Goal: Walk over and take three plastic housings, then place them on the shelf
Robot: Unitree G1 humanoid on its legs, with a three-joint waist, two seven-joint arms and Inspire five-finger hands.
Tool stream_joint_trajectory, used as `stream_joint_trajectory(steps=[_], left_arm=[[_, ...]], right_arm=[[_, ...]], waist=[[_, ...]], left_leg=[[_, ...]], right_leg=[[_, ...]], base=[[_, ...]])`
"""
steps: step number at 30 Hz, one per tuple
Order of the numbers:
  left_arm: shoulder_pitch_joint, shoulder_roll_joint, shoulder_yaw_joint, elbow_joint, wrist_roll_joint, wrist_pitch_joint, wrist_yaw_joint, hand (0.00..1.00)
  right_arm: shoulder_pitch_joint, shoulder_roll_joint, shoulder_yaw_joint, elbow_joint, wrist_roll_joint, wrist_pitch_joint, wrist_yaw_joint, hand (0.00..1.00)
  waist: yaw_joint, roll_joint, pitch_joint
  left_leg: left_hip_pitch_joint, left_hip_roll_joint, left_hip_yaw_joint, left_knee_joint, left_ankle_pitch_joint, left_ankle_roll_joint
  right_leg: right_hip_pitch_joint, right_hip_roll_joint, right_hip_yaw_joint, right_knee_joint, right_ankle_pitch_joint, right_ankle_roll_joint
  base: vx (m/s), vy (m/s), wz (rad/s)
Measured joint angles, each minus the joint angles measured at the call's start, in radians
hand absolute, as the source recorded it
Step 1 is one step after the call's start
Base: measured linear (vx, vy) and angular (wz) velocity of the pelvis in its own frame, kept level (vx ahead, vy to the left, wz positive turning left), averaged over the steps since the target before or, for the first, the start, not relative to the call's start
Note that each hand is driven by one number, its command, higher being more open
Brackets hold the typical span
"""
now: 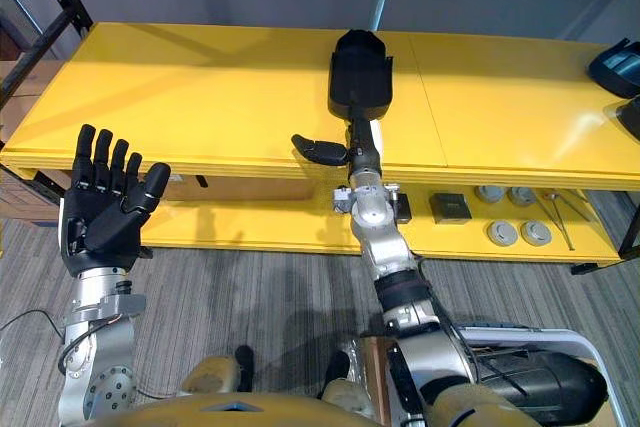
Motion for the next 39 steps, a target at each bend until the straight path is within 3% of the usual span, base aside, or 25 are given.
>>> stream_joint_trajectory(steps=[6,14,20,23,26,29,32,34,36,39], left_arm=[[0.011,0.0,0.002,0.0,0.0,-0.006,0.0,1.0],[-0.012,0.0,0.008,-0.003,-0.005,-0.016,-0.039,1.0],[-0.054,0.0,-0.057,-0.007,-0.053,-0.014,-0.137,1.0],[-0.073,0.007,-0.135,0.009,-0.054,0.001,-0.147,1.0],[-0.161,0.048,-0.194,0.097,-0.046,0.012,-0.131,1.0],[-0.238,0.068,-0.213,0.159,0.02,0.022,-0.071,1.0],[-0.294,0.069,-0.241,0.16,0.05,0.027,-0.048,1.0],[-0.332,0.067,-0.261,0.16,0.067,0.033,-0.039,1.0],[-0.352,0.058,-0.28,0.16,0.085,0.033,-0.032,1.0],[-0.339,0.058,-0.284,0.16,0.085,0.058,0.024,1.0]], right_arm=[[0.132,0.032,0.004,-0.19,0.0,-0.008,0.003,1.0],[0.251,0.037,-0.006,-0.326,0.009,-0.122,0.037,1.0],[0.464,0.098,-0.141,-0.415,0.05,-0.132,0.022,1.0],[0.637,0.112,-0.266,-0.511,0.051,-0.134,0.019,1.0],[0.743,0.111,-0.388,-0.547,0.062,-0.153,0.015,1.0],[0.845,0.107,-0.513,-0.56,0.112,-0.211,0.027,1.0],[0.937,0.119,-0.56,-0.572,0.183,-0.247,0.067,1.0],[0.96,0.126,-0.559,-0.577,0.21,-0.264,0.095,1.0],[0.959,0.128,-0.543,-0.581,0.21,-0.284,0.13,1.0],[0.911,0.126,-0.462,-0.58,0.22,-0.298,0.185,1.0]], waist=[[-0.022,-0.001,0.0],[-0.049,-0.01,-0.009],[-0.063,-0.018,-0.029],[-0.139,-0.017,-0.049],[-0.211,-0.008,-0.064],[-0.308,0.002,-0.07],[-0.364,0.003,-0.07],[-0.382,0.007,-0.07],[-0.375,0.021,-0.077],[-0.325,0.057,-0.074]], left_leg=[[0.017,0.008,0.028,0.001,-0.012,-0.004],[0.02,0.017,0.048,0.0,-0.018,-0.007],[0.063,0.024,0.136,0.004,-0.047,-0.005],[0.084,0.041,0.25,0.037,-0.094,-0.006],[0.106,0.066,0.365,0.073,-0.14,-0.012],[0.145,0.081,0.484,0.089,-0.175,-0.022],[0.169,0.089,0.528,0.085,-0.185,-0.031],[0.176,0.089,0.531,0.08,-0.185,-0.033],[0.167,0.084,0.505,0.096,-0.183,-0.029],[0.132,0.063,0.207,0.172,-0.196,0.011]], right_leg=[[0.001,0.005,0.029,-0.004,0.001,0.001],[-0.007,0.015,0.05,-0.006,0.001,0.001],[-0.018,0.023,0.143,-0.006,0.009,0.011],[-0.051,0.033,0.261,0.001,0.019,0.025],[-0.084,0.056,0.373,0.003,0.031,0.037],[-0.115,0.085,0.495,0.0,0.045,0.042],[-0.125,0.104,0.546,0.0,0.047,0.036],[-0.127,0.112,0.554,0.001,0.047,0.036],[-0.14,0.12,0.574,0.007,0.049,0.038],[-0.146,0.147,0.644,0.024,0.041,0.03]], base=[[-0.02,0.008,-0.15],[-0.01,-0.001,-0.07],[-0.03,0.02,-0.42],[-0.03,0.069,-1.06],[-0.02,0.071,-1.27],[0.01,0.054,-1.14],[0.02,0.018,-0.65],[0.0,-0.03,-0.22],[-0.02,-0.032,-0.32],[-0.01,-0.057,-0.64]])
